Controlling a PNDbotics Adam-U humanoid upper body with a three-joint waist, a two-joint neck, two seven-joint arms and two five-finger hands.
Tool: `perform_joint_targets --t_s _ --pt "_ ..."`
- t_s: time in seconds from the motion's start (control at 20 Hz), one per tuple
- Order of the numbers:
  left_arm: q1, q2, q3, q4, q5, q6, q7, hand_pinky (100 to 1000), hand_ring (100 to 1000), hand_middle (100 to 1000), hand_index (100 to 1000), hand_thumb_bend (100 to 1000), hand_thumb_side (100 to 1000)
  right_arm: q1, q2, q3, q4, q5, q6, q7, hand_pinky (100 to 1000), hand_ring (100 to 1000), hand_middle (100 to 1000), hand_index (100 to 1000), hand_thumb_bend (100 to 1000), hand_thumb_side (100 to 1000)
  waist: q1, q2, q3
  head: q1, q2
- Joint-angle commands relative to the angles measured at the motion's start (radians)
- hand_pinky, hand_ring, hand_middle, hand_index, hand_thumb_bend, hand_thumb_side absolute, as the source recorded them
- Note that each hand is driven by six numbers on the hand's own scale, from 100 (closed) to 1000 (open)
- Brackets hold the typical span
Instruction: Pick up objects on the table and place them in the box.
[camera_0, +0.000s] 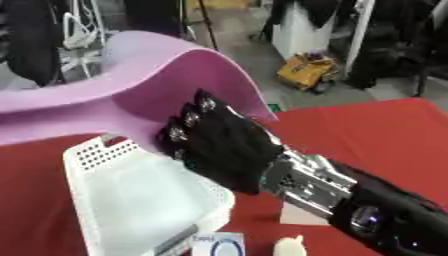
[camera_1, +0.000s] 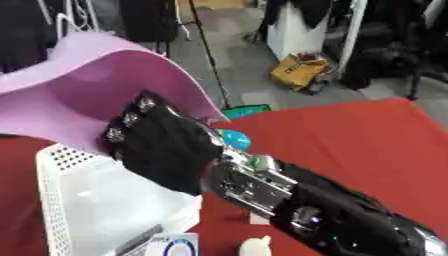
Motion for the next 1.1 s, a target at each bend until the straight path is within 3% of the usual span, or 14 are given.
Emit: perform_joint_targets --t_s 0.05,0.45,0.65,0.7,0.75,0.8,0.85,0.9,1.1 --pt "-0.019 0.006 0.005 -0.014 0.005 -0.002 -0.002 817 876 745 789 100 1000 -0.019 0.007 -0.005 0.03 0.013 0.002 -0.031 100 100 100 512 100 407 0.002 -0.01 0.006 -0.005 -0.011" --pt "-0.024 -0.001 0.006 -0.014 0.011 -0.005 0.001 817 876 743 789 100 1000 -0.01 0.035 0.004 0.094 0.017 -0.005 -0.087 100 109 100 513 100 416 0.007 0.0 0.018 -0.009 -0.015" --pt "-0.027 -0.003 0.006 -0.014 0.013 -0.006 0.002 816 876 743 789 100 1000 -0.006 0.046 0.01 0.122 0.022 -0.013 -0.109 100 165 130 521 100 423 0.009 0.006 0.022 -0.011 -0.016" --pt "-0.028 -0.004 0.006 -0.014 0.013 -0.006 0.002 816 876 742 789 100 1000 -0.005 0.049 0.01 0.13 0.024 -0.015 -0.114 100 252 256 526 100 432 0.01 0.007 0.022 -0.011 -0.017" --pt "-0.029 -0.005 0.006 -0.014 0.013 -0.006 0.002 816 876 742 789 100 1000 -0.003 0.051 0.011 0.14 0.025 -0.018 -0.118 100 252 256 526 100 434 0.01 0.009 0.023 -0.011 -0.017" --pt "-0.029 -0.005 0.006 -0.014 0.013 -0.006 0.003 816 876 742 789 100 1000 -0.002 0.052 0.012 0.148 0.027 -0.021 -0.122 100 303 349 531 100 453 0.01 0.011 0.023 -0.011 -0.018" --pt "-0.03 -0.006 0.006 -0.014 0.014 -0.006 0.003 816 876 742 789 100 1000 -0.001 0.054 0.013 0.155 0.029 -0.025 -0.127 100 303 349 531 100 453 0.01 0.012 0.023 -0.011 -0.018" --pt "-0.031 -0.006 0.007 -0.014 0.014 -0.007 0.004 816 876 742 790 100 999 0.0 0.054 0.013 0.16 0.029 -0.028 -0.131 100 329 409 542 100 492 0.01 0.013 0.024 -0.011 -0.019" --pt "-0.033 -0.007 0.006 -0.014 0.014 -0.007 0.004 816 876 742 790 100 1000 0.001 0.057 0.017 0.174 0.033 -0.046 -0.143 100 331 444 555 100 547 0.011 0.016 0.024 -0.01 -0.018"
